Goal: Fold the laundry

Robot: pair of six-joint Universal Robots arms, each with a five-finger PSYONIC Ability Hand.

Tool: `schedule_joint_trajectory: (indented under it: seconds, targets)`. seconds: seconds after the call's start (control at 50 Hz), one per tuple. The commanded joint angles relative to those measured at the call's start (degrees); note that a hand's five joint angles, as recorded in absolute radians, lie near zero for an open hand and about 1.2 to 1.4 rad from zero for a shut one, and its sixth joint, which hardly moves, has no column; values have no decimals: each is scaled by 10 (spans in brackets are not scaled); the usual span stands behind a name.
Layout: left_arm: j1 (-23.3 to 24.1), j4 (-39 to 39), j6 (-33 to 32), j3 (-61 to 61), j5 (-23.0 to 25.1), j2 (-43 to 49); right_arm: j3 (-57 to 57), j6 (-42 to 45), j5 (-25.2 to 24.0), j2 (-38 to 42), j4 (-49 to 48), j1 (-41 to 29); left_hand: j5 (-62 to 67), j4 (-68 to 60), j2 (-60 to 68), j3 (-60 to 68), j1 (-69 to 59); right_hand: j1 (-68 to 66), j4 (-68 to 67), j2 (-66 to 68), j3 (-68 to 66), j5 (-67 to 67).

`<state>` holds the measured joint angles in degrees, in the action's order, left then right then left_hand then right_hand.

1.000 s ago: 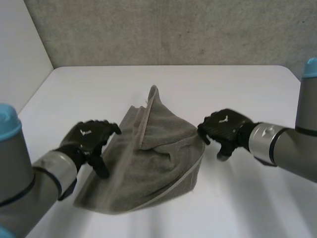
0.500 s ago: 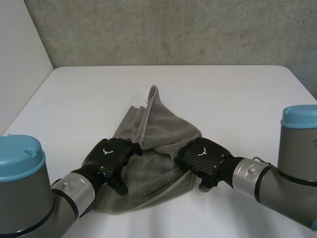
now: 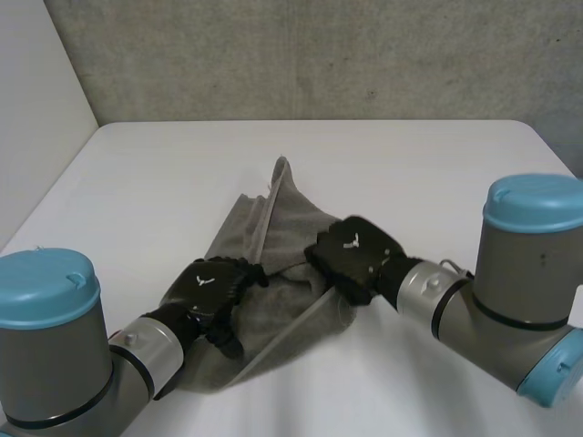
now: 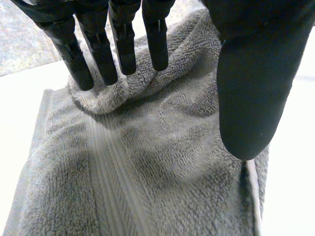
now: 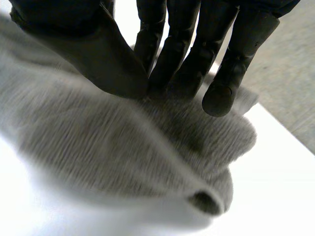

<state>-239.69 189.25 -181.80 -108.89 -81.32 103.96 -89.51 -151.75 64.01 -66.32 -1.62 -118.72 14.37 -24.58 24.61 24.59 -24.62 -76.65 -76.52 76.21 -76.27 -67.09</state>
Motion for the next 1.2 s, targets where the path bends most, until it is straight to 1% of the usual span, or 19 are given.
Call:
schedule_joint_trajectory:
  seconds: [0.02,0.12,0.22,0.4,0.42,0.44,0.48,0.5,0.54,0.56,0.6,0.7,0.78,0.94,1.04,1.06,1.08,1.12,1.2]
  targets:
    - [0,4,14,8,-1,2,34,-139,9,-27,0,-1,22,-20,19,19,-19,-33,-35,38,-37,-29]
    - [1,6,24,12,-2,5,42,-217,15,-49,0,1,15,-13,12,13,-12,-33,-35,38,-37,-29]
    - [1,6,43,17,-2,11,38,-244,34,-61,0,-1,15,-13,12,13,-12,-33,-35,38,-37,-29]
    - [1,4,51,25,-2,34,40,-230,32,-57,17,-13,20,-18,17,18,-17,-4,-5,8,-8,1]
    - [1,3,51,24,-3,33,36,-215,31,-49,25,-15,20,-18,17,18,-17,168,166,-163,164,172]
    - [1,3,51,24,-3,33,33,-189,31,-43,34,-15,20,-18,17,18,-17,274,273,-270,271,279]
    - [0,4,51,21,-4,31,25,-155,31,-40,42,-15,20,-18,17,18,-17,327,326,-323,323,331]
    - [-1,4,51,18,-6,27,25,-154,31,-40,42,-15,20,-18,17,18,-17,328,326,-323,324,332]
    - [-2,4,51,17,-9,25,0,-58,31,-39,64,-9,20,-18,17,18,-17,373,372,-368,369,377]
    - [-2,3,52,17,-10,24,0,-58,31,-39,64,-9,18,-16,16,16,-16,373,372,-369,369,377]
    - [-3,2,53,17,-10,23,-25,40,37,-41,80,-8,18,-16,16,16,-16,395,393,-390,391,399]
    - [-3,1,54,17,-10,21,-57,110,38,-39,80,-7,18,-16,16,16,-16,452,451,-447,448,456]
    - [-1,2,54,17,-10,21,-65,109,36,-31,72,-6,17,-15,14,14,-14,466,464,-461,462,470]
    - [-1,1,54,16,-10,20,-71,107,40,10,10,-7,17,-14,14,14,-14,392,390,-387,388,396]
    - [-1,0,54,14,-10,19,-61,106,44,35,-8,-7,17,-14,14,14,-14,232,230,-227,228,236]
    - [-1,0,54,14,-10,19,-57,105,44,39,-9,-8,17,-14,14,14,-14,138,137,-134,135,143]
    - [-1,0,54,11,-10,19,-57,105,44,39,-9,-8,17,-14,14,14,-14,138,136,-133,134,142]
    - [-1,1,54,10,-10,18,-40,92,45,39,-8,-12,17,-14,14,14,-14,-33,-34,37,-37,-28]
    - [0,0,55,8,-10,4,-17,36,44,30,-8,-15,15,-13,12,13,-12,-33,-35,38,-37,-29]
